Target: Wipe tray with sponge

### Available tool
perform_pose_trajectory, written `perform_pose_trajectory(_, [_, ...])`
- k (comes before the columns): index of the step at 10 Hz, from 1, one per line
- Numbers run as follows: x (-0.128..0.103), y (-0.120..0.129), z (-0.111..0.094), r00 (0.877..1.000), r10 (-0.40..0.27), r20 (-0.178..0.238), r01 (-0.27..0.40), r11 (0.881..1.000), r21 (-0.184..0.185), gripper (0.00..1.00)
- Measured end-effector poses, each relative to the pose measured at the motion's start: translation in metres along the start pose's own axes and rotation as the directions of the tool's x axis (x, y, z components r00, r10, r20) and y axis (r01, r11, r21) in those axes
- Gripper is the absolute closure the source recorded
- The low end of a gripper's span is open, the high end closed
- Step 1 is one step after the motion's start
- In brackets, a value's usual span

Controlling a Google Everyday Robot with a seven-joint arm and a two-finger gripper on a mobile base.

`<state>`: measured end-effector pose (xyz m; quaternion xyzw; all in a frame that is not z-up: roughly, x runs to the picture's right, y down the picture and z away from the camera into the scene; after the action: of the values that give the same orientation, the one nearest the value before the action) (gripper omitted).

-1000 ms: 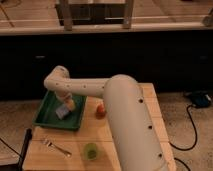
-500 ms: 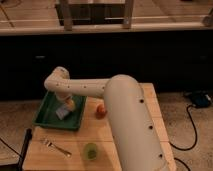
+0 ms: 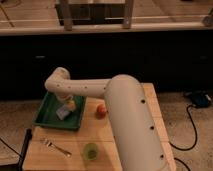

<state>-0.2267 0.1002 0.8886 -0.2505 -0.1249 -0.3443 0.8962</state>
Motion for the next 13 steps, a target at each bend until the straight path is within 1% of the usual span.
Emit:
perform_pose_trajectory(4, [0.0001, -0.0011, -0.0025, 1.0, -0.007, -0.001, 0.007, 1.0, 0.006, 0.99])
perform_pose_trajectory(6, [0.0003, -0.0007, -0.0023, 1.0, -0.027, -0.003, 0.027, 1.0, 0.013, 0.99])
perform_pose_trajectory(13, [-0.0017, 0.0, -0.0027, 0.999, -0.046, -0.006, 0.046, 0.999, 0.019, 0.99])
